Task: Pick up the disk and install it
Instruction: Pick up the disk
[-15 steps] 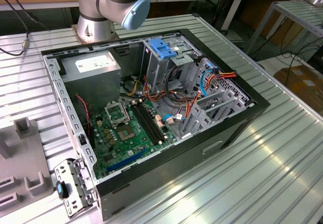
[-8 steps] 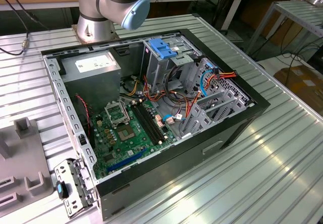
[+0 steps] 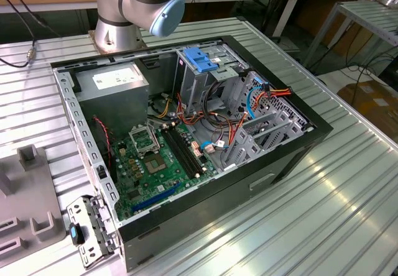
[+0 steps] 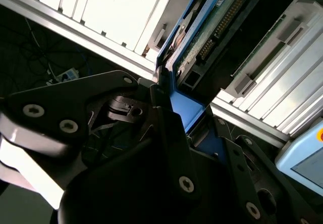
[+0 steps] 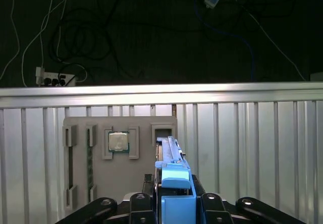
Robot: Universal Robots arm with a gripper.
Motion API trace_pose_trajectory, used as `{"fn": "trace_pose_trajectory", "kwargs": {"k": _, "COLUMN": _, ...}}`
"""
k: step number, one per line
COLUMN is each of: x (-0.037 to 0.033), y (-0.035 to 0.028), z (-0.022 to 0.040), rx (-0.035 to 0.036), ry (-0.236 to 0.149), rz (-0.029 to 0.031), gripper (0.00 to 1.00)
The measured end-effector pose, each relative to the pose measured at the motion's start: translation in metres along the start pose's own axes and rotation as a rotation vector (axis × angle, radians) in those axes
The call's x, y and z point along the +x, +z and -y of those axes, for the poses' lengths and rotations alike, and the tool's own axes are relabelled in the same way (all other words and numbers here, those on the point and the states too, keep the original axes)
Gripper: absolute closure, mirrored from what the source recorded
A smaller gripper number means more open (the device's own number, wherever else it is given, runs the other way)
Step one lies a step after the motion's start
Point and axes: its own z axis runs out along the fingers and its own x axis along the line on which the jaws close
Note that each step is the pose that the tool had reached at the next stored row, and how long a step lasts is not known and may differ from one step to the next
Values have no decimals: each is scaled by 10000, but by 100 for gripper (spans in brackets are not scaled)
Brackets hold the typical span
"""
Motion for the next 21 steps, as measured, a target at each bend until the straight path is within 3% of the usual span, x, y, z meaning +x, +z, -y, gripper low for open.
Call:
{"fn": "trace_pose_trajectory", "kwargs": {"k": 9, "x": -2, "y": -73, "z": 0, "rx": 0, "ry": 0, "rz": 0, "gripper": 63}}
{"fn": "trace_pose_trajectory", "kwargs": {"k": 21, "x": -3, "y": -108, "z": 0, "rx": 0, "ry": 0, "rz": 0, "gripper": 63}}
